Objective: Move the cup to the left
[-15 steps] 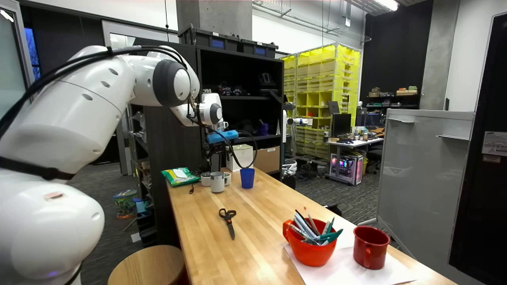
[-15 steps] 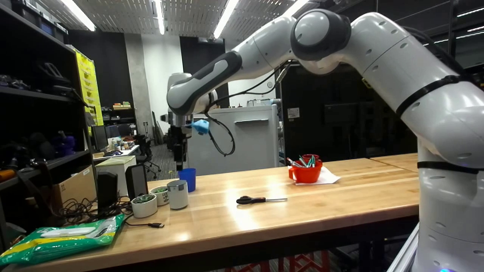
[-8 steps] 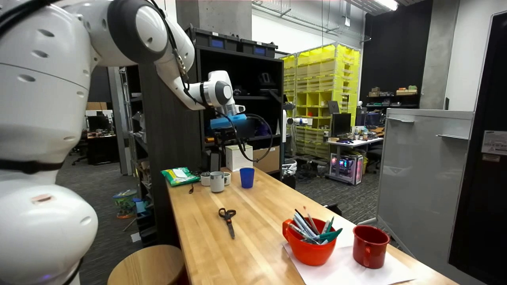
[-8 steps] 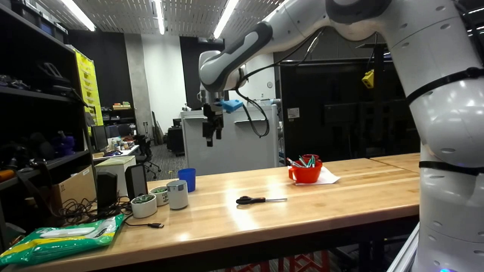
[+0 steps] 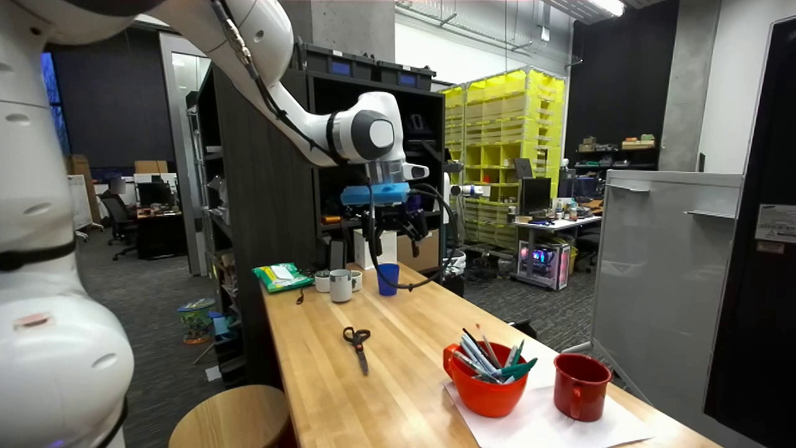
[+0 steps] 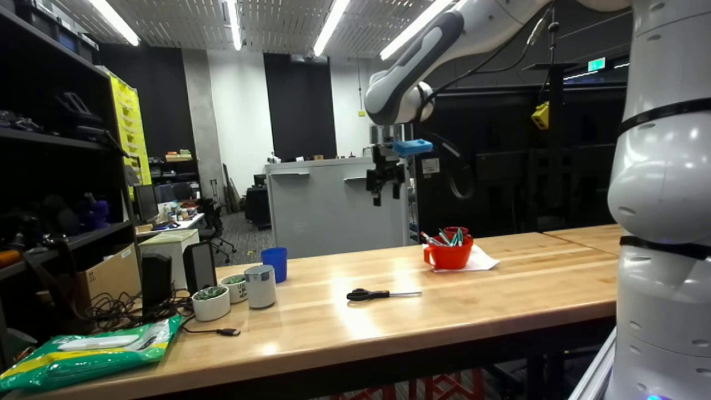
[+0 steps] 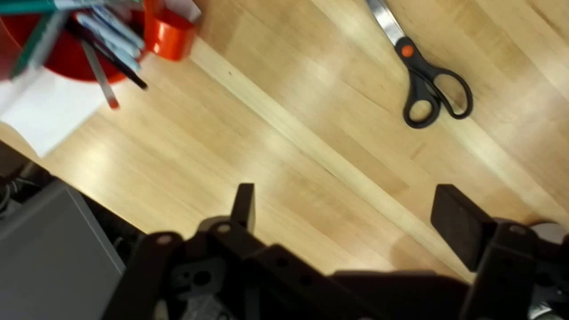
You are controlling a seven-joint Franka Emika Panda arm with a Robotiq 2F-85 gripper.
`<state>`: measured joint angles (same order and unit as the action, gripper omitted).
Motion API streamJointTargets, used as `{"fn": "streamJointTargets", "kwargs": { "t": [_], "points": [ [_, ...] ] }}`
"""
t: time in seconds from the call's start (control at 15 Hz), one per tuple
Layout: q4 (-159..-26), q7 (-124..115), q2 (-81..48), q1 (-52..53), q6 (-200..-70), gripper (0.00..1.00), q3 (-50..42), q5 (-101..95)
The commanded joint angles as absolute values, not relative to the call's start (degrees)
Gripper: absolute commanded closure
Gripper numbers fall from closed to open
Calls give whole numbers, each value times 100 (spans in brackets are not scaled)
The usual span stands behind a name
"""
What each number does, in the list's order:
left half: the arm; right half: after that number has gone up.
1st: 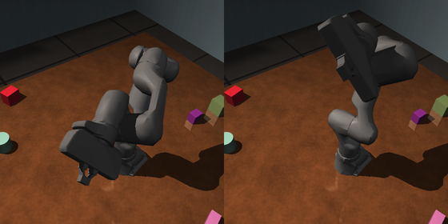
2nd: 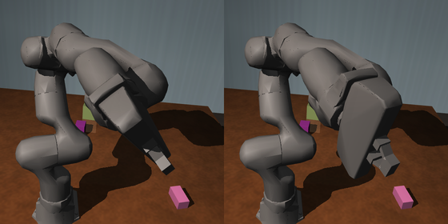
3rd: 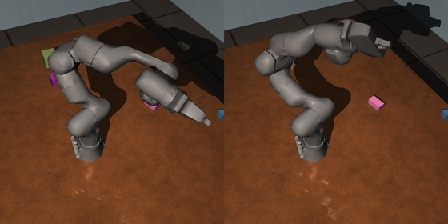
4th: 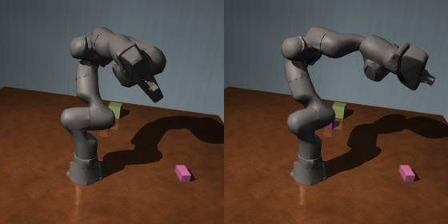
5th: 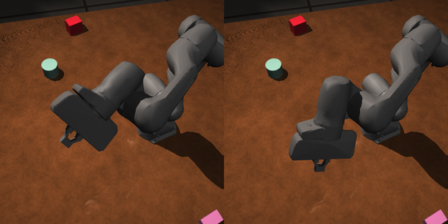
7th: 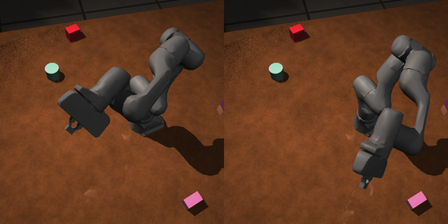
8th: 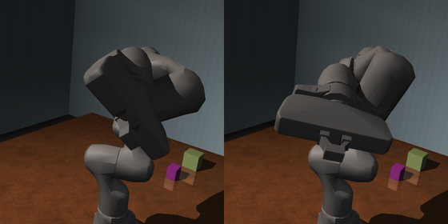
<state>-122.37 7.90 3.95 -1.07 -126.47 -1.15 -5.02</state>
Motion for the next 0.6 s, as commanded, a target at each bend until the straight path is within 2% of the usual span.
{"fn": "streamJointTargets", "kwargs": {
  "t": [0.0,0.2,0.27,0.53],
  "points": [
    [-13356,469,1395,-502,-12897,0,-524,-417],
    [-13934,385,1938,-986,-13079,0,-989,-518],
    [-13403,551,1384,-788,-12895,0,-830,-485],
    [-13807,549,1803,-1027,-13005,0,-1076,-483]
  ]
}}
